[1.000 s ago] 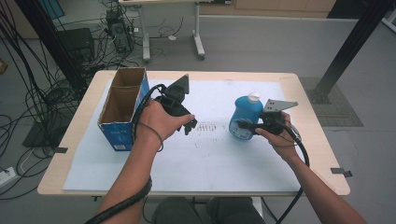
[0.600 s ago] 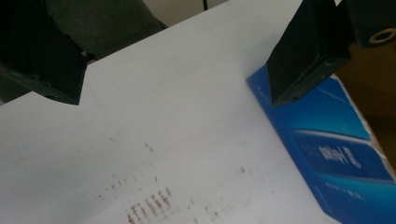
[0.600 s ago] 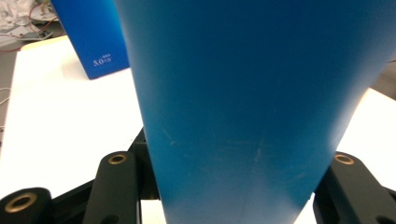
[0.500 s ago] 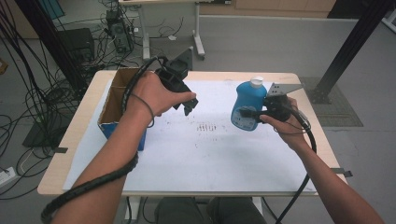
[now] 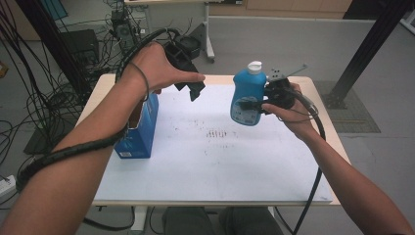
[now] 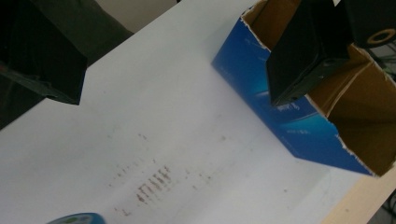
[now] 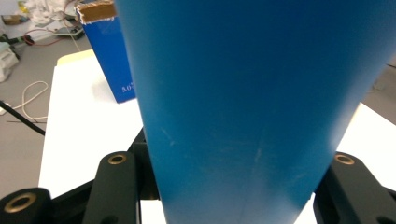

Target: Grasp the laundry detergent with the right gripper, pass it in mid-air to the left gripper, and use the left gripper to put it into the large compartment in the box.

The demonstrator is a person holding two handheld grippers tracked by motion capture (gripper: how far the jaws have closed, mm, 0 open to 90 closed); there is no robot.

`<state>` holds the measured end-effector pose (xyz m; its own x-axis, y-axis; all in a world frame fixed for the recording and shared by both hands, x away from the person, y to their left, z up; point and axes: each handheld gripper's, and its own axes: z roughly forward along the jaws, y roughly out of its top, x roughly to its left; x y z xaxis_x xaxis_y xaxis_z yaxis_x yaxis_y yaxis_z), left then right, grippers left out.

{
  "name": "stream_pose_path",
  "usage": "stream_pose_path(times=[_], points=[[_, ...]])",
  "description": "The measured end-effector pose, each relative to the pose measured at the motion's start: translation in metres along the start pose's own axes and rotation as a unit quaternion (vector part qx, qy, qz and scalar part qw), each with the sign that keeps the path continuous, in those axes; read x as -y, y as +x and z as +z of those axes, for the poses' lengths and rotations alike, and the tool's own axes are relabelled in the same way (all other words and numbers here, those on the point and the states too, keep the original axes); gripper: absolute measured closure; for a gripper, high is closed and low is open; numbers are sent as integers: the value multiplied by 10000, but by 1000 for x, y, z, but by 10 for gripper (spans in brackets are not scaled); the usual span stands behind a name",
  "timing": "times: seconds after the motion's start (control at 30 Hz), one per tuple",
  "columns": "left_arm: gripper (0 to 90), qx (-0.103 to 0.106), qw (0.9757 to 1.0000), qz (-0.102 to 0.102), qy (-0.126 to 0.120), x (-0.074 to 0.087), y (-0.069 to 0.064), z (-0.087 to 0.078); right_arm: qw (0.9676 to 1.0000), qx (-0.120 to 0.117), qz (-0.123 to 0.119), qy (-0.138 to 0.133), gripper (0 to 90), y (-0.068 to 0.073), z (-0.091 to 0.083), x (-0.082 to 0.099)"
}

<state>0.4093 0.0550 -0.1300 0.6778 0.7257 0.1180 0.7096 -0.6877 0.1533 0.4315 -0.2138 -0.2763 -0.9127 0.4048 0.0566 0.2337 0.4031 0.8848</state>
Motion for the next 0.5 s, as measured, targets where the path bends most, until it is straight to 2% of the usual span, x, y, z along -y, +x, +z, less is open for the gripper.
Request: stream_pose_path(times=[0.1,0.13,0.17,0.2,0.23,0.3,0.33,0.5], points=[[60,20,9997,225,7,-5,4,-2,9998,-198,-48,42,458,2,13,-8],[60,17,9995,302,3,-6,5,-2,9998,-198,-48,42,458,2,13,-8],[61,8,9990,448,25,-8,6,-4,9997,-249,-67,42,458,2,15,-10],[60,11,9989,464,32,-9,7,-4,9995,-309,-71,29,458,3,20,-14],[60,-20,9981,616,54,-11,9,-7,9993,-363,-105,47,458,5,25,-17],[60,-16,9979,643,78,-12,10,-9,9991,-395,-136,53,458,5,28,-20],[61,-10,9975,686,147,-13,13,-11,9990,-427,-152,41,458,6,30,-21],[59,-31,9952,960,163,-16,21,-18,9972,-668,-328,56,457,12,49,-32]])
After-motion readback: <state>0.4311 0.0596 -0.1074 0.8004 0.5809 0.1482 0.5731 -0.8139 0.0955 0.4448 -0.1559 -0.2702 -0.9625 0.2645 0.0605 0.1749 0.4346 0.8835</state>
